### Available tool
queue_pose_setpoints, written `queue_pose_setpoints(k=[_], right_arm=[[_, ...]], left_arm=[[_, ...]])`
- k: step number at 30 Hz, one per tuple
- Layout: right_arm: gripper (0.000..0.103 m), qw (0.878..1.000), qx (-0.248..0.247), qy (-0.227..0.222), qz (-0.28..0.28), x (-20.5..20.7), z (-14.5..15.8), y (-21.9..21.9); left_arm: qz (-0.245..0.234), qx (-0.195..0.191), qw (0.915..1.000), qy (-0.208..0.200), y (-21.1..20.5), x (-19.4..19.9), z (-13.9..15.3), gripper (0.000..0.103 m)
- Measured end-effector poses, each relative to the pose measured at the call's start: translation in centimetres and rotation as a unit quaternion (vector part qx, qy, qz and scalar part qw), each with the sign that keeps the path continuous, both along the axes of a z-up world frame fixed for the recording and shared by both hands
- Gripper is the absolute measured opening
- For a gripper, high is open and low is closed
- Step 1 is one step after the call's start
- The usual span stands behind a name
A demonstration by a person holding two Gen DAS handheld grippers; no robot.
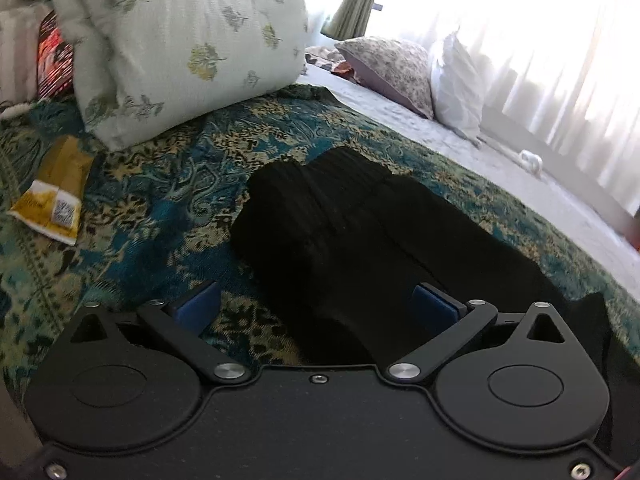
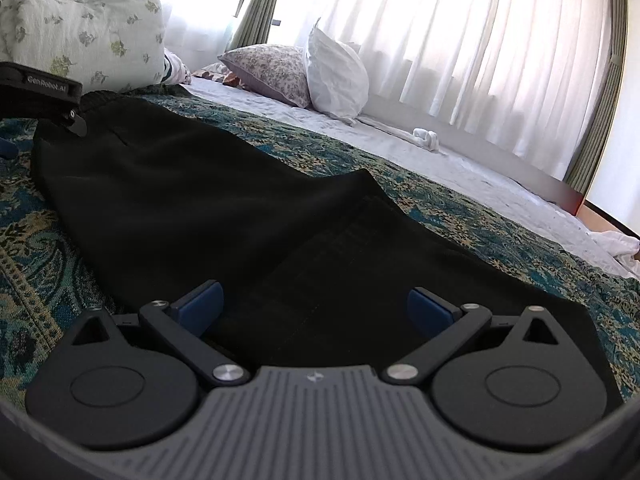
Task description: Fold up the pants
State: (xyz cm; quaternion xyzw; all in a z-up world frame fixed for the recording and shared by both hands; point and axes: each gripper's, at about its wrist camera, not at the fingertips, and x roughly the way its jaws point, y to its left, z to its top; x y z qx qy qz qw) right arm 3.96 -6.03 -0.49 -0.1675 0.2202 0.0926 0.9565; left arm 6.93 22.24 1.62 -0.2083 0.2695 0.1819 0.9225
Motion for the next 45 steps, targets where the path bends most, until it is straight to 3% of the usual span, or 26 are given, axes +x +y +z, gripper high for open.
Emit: queue_pose_setpoints(k=[6, 14, 26, 31, 35, 37, 40, 45], right_arm=[[0.103, 1.0, 0.011, 0.009, -0.001, 0.2, 0.1, -0.4], [0.103, 1.0, 0.012, 0.008, -0.002, 0.3, 0.2, -0.4], [0.103, 1.0, 0.007, -0.005, -0.003, -0.1, -0.2, -0.2], [0.103, 1.0, 0.012, -0.003, -0.003, -0.1, -0.2, -0.4], [0.103, 1.0, 0.021, 0.007, -0.003, 0.2, 0.0, -0.7], [0.103, 1.0, 0.026, 0.014, 0.003, 0.3, 0.3, -0.9], [0.103, 0.999, 0.042, 0.021, 0.016, 0.2, 1.4, -1.7], [0.103, 0.995, 0.1, 0.005, 0.027, -1.6, 3.6, -5.6]], left_arm=[[0.003, -0.006, 0.9999, 0.01, 0.8, 1.4, -0.3, 0.103], [-0.002, 0.037, 0.9986, 0.038, -0.2, 2.7, -0.5, 0.103], [-0.007, 0.017, 0.9998, 0.006, 0.4, 1.9, -0.7, 0.099], [0.011, 0.002, 0.9998, -0.013, 0.9, 1.2, -0.5, 0.06], [0.037, -0.04, 0.9978, -0.039, 2.0, 0.6, -0.7, 0.04], [0.042, -0.033, 0.9975, -0.045, 1.5, 0.5, -0.3, 0.025], [0.047, -0.004, 0.9974, -0.055, -0.5, 0.6, 1.3, 0.013], [-0.009, 0.064, 0.9925, -0.104, -5.6, 0.6, 6.0, 0.011]])
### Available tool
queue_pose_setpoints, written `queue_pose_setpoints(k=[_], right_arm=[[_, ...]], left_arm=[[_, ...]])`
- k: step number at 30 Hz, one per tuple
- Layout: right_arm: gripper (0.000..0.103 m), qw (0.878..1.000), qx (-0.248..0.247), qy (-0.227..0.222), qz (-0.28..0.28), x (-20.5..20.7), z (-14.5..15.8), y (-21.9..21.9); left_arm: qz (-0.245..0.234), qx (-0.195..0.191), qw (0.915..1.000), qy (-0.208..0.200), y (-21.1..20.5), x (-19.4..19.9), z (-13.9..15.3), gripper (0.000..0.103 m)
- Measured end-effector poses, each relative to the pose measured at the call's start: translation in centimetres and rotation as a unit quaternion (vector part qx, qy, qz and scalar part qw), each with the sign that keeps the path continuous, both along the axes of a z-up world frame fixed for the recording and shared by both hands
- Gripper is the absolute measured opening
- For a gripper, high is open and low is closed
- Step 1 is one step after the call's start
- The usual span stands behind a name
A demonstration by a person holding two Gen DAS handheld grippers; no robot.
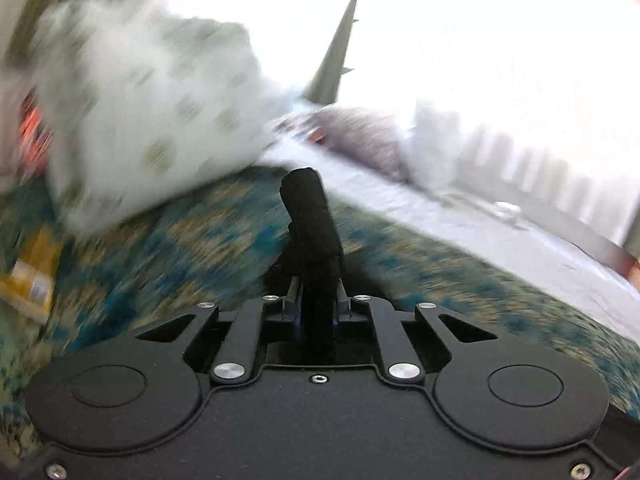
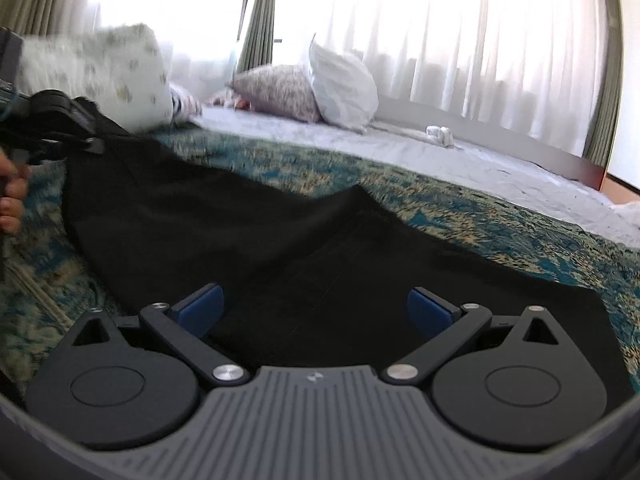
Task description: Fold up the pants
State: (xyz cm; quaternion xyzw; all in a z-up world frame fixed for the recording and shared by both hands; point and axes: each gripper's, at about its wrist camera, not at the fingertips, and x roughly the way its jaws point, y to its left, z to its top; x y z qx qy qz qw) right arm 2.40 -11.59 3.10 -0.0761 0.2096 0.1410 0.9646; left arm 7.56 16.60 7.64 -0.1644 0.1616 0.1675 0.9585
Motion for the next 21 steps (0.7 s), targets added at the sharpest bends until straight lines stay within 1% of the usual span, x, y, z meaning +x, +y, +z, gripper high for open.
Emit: queue_pose_setpoints(k=[3, 5, 7, 9, 10, 12, 13, 14, 15, 16, 17, 18, 19, 20, 21], right_arm=[[0.103, 0.999, 0.049, 0.001, -0.021, -0.4, 1.0, -3.8], [0.103, 0.995, 0.077, 0.005, -0.064, -0.2, 1.6, -7.0], [0.103, 0.989, 0.096, 0.008, -0.111, -0.2, 2.2, -9.9], [0.103, 0.981, 0.117, 0.004, -0.155, -0.6, 2.9, -13.2], [0.103, 0.976, 0.127, -0.001, -0.178, -0.9, 3.4, -15.0], [0.103, 0.965, 0.141, -0.012, -0.22, -1.8, 4.1, -18.1], [0.103, 0.959, 0.147, -0.017, -0.24, -2.3, 4.4, -19.6], [0.103, 0.953, 0.152, -0.02, -0.259, -2.7, 4.6, -21.0], [0.103, 0.95, 0.157, -0.022, -0.271, -3.2, 4.5, -22.0], [0.103, 0.945, 0.164, -0.022, -0.283, -3.6, 4.4, -23.0], [0.103, 0.941, 0.17, -0.02, -0.291, -3.9, 4.0, -23.8], [0.103, 0.939, 0.174, -0.016, -0.295, -4.0, 3.7, -24.2], [0.103, 0.938, 0.177, -0.012, -0.297, -4.1, 3.4, -24.5], [0.103, 0.938, 0.178, -0.006, -0.297, -4.1, 3.0, -24.7], [0.103, 0.939, 0.178, 0.001, -0.294, -4.1, 2.6, -24.6]], left_arm=[[-0.049, 0.041, 0.9976, -0.025, -4.7, 0.1, 2.5, 0.011], [-0.086, 0.061, 0.9936, -0.041, -8.3, 0.3, 3.6, 0.011], [-0.129, 0.077, 0.9871, -0.054, -12.4, 0.5, 4.2, 0.011], [-0.178, 0.094, 0.9777, -0.061, -16.8, 0.6, 4.3, 0.011], [-0.203, 0.104, 0.9717, -0.063, -19.2, 0.5, 4.1, 0.011], [-0.25, 0.119, 0.9595, -0.052, -23.9, 0.3, 3.2, 0.011], [-0.276, 0.122, 0.9523, -0.044, -26.1, 0.3, 2.4, 0.011], [-0.305, 0.128, 0.9434, -0.03, -28.1, 0.3, 1.3, 0.012], [-0.335, 0.142, 0.9314, -0.008, -30.5, 0.4, -0.1, 0.012], [-0.357, 0.154, 0.9211, 0.018, -32.4, 0.5, -1.6, 0.012], [-0.378, 0.163, 0.9099, 0.05, -34.1, 0.6, -3.1, 0.012], [-0.403, 0.168, 0.8953, 0.09, -35.5, 0.7, -4.6, 0.014], [-0.408, 0.176, 0.8906, 0.098, -36.2, 0.3, -5.5, 0.016], [-0.404, 0.203, 0.889, 0.074, -36.7, -1.0, -5.7, 0.017], [-0.413, 0.216, 0.882, 0.07, -37.2, -1.9, -5.5, 0.024]])
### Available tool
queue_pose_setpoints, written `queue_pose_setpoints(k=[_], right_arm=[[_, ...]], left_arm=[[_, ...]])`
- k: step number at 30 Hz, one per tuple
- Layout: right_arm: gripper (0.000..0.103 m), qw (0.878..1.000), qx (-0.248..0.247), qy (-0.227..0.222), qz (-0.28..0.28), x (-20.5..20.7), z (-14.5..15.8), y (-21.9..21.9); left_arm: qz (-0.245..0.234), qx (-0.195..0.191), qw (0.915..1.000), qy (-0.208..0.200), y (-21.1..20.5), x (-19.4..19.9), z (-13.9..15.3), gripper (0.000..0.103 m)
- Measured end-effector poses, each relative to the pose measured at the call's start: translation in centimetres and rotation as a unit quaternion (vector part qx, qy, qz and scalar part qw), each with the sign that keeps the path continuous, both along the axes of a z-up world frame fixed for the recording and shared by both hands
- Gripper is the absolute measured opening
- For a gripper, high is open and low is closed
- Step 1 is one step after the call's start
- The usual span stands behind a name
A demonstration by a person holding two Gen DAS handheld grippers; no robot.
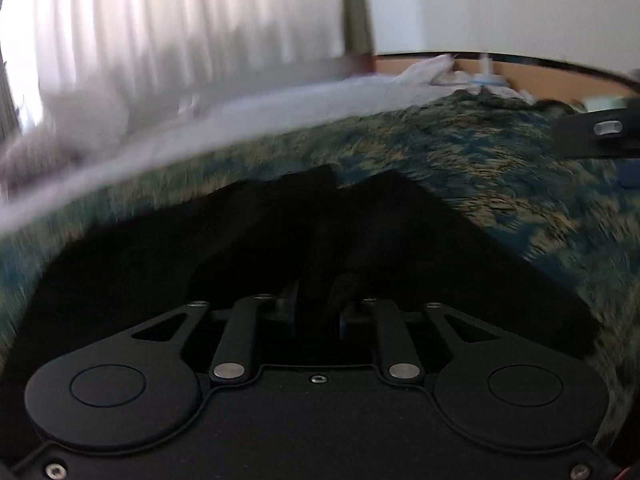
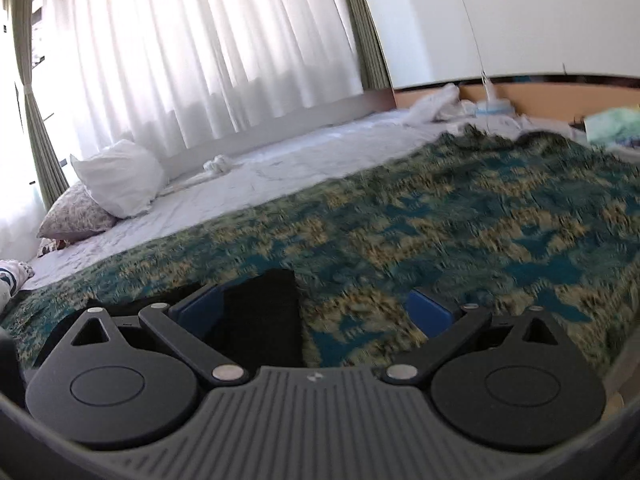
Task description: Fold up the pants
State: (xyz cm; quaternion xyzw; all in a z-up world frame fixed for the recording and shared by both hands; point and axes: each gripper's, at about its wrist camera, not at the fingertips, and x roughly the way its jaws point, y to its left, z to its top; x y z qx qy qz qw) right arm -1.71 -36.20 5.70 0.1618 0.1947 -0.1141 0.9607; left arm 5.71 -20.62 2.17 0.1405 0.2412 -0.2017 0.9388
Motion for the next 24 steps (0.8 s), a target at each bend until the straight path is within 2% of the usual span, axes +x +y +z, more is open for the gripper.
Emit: queue_pose_setpoints(k=[1, 2, 6, 9, 11, 15, 17, 20, 23, 24], right_arm=[[0.103, 1.0, 0.002, 0.005, 0.007, 0.1, -0.4, 0.1], [0.103, 1.0, 0.004, 0.007, 0.012, 0.0, -0.8, 0.4], [0.103, 0.999, 0.027, -0.005, 0.042, -0.1, -1.5, 2.0], [0.103, 0.997, 0.037, 0.004, 0.069, 0.8, -2.2, 3.8], [0.103, 0.996, 0.034, 0.013, 0.086, 1.6, -2.7, 5.0], [0.103, 0.994, 0.021, 0.033, 0.1, 3.3, -3.4, 7.5], [0.103, 0.995, 0.016, 0.045, 0.089, 4.6, -3.6, 8.5], [0.103, 0.993, 0.027, 0.068, 0.093, 7.0, -4.0, 9.5], [0.086, 0.994, 0.025, 0.08, 0.077, 8.5, -4.8, 10.1], [0.07, 0.995, 0.011, 0.08, 0.066, 8.6, -4.8, 10.3]], left_arm=[[-0.013, -0.002, 0.9999, 0.005, 0.0, -0.5, 0.3, 0.035], [-0.024, -0.015, 0.9995, 0.017, 0.5, -0.9, 0.7, 0.039], [-0.052, -0.068, 0.9947, 0.056, 2.8, -3.0, 1.8, 0.042], [-0.046, -0.103, 0.9908, 0.075, 6.6, -4.3, 2.8, 0.043], [-0.037, -0.125, 0.9888, 0.072, 9.3, -5.0, 3.5, 0.043], [0.036, -0.146, 0.9878, 0.042, 15.0, -5.0, 5.0, 0.043], [0.091, -0.134, 0.9865, 0.018, 17.0, -4.5, 5.0, 0.041], [0.153, -0.108, 0.9822, 0.007, 18.8, -3.2, 4.3, 0.04], [0.181, -0.1, 0.9781, 0.02, 19.7, -1.9, 3.3, 0.034], [0.188, -0.1, 0.9768, 0.026, 19.9, -1.7, 3.0, 0.032]])
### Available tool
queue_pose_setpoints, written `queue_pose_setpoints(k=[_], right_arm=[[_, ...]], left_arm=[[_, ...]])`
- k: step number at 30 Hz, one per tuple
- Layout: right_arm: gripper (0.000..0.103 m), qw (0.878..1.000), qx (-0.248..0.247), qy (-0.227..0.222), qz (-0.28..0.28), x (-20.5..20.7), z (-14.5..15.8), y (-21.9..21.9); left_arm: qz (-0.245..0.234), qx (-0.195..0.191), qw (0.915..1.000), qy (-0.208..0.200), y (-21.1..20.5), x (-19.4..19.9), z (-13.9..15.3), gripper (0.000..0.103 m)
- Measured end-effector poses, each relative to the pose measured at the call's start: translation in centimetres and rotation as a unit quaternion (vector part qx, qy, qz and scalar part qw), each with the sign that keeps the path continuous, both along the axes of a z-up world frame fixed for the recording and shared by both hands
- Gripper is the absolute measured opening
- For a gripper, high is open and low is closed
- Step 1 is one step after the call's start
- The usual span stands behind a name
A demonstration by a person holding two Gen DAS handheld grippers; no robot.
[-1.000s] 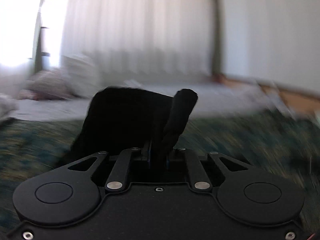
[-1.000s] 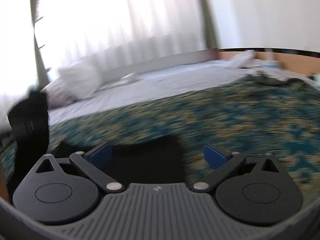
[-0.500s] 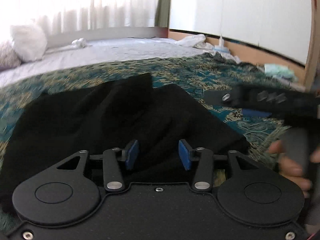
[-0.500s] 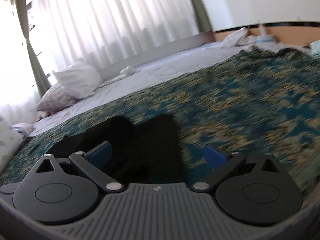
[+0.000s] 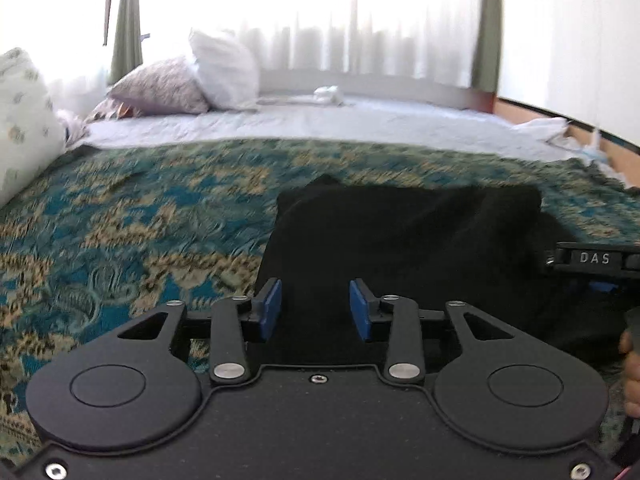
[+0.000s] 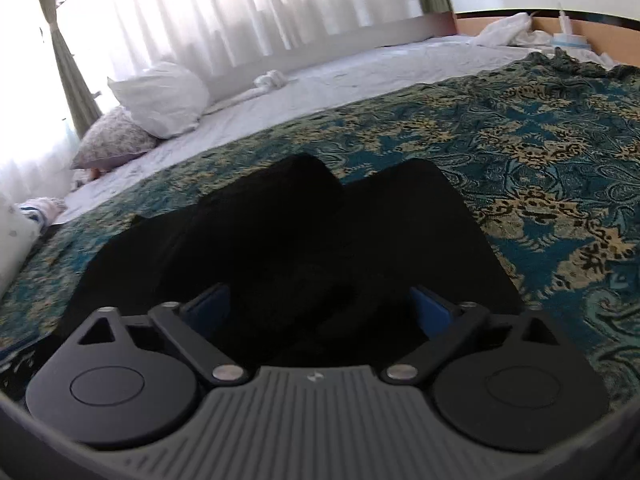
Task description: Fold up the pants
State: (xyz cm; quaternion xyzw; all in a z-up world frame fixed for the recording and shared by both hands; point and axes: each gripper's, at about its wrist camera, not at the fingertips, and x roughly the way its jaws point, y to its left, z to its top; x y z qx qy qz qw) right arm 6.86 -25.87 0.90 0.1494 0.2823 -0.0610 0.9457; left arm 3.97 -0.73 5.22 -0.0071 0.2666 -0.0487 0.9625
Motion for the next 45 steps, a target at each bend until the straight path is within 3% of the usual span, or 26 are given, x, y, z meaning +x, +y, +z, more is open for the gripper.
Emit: queue_pose_setpoints(k=[2, 3, 6, 7, 9, 11, 14, 15, 16, 19, 23, 29, 30, 36, 42, 45], right_arm=[[0.05, 1.0, -0.009, -0.013, -0.014, -0.7, 0.3, -0.2], [0.034, 1.0, -0.01, -0.022, -0.018, -1.3, 0.6, -0.5], [0.021, 0.998, -0.023, -0.046, -0.033, -3.2, 1.8, -1.3], [0.004, 0.997, -0.041, -0.053, -0.045, -4.0, 2.1, -1.2], [0.005, 0.993, -0.075, -0.06, -0.07, -5.0, 2.5, -1.4], [0.007, 0.994, -0.067, -0.056, -0.07, -5.7, 2.6, -2.1], [0.032, 0.997, 0.004, -0.054, -0.06, -6.6, 2.3, -3.7], [0.058, 0.997, 0.026, -0.057, -0.054, -6.8, 2.2, -3.9], [0.071, 0.996, 0.045, -0.06, -0.045, -7.0, 2.0, -3.9], [0.077, 0.996, 0.062, -0.055, -0.026, -6.5, 1.3, -2.9], [0.077, 0.997, 0.05, -0.027, -0.044, -4.4, 0.2, -1.8], [0.078, 0.996, 0.046, -0.023, -0.069, -1.9, -0.5, -0.9], [0.07, 0.996, 0.048, -0.022, -0.071, -1.6, -0.4, -0.8], [0.052, 0.991, 0.11, -0.03, -0.071, -3.3, -0.1, -2.0], [0.053, 0.977, 0.194, -0.049, -0.066, -5.2, -0.3, -3.0], [0.054, 0.974, 0.21, -0.045, -0.068, -5.4, -0.3, -2.8]], left_arm=[[0.002, -0.004, 1.0, 0.003, 0.0, 0.0, -0.3, 0.032], [-0.002, -0.005, 1.0, 0.0, 0.0, -0.1, -0.4, 0.032], [-0.012, 0.011, 0.9999, -0.002, -0.7, -0.3, -1.0, 0.032], [-0.015, 0.017, 0.9997, -0.001, -1.1, -0.2, -1.4, 0.032], [-0.019, 0.026, 0.9995, 0.001, -1.9, 0.0, -2.2, 0.032], [-0.023, 0.026, 0.9994, 0.0, -2.1, -0.3, -2.5, 0.032], [-0.028, 0.03, 0.9992, -0.004, -2.2, -0.6, -2.6, 0.032], [-0.029, 0.031, 0.9991, -0.004, -2.2, -0.6, -2.6, 0.032], [-0.029, 0.031, 0.9991, -0.003, -2.1, -0.6, -2.7, 0.032], [-0.03, 0.029, 0.9991, -0.005, -2.1, -0.7, -2.8, 0.033], [-0.032, 0.025, 0.9991, -0.01, -1.9, -0.7, -3.1, 0.033], [-0.028, 0.01, 0.9995, -0.014, -1.6, -0.7, -3.4, 0.034], [-0.028, 0.01, 0.9995, -0.015, -1.6, -0.7, -3.4, 0.034], [-0.028, 0.0, 0.9995, -0.014, -1.5, -0.8, -3.5, 0.034], [-0.026, -0.005, 0.9996, -0.014, -1.4, -0.7, -3.5, 0.034], [-0.025, -0.006, 0.9996, -0.014, -1.4, -0.6, -3.5, 0.034]])
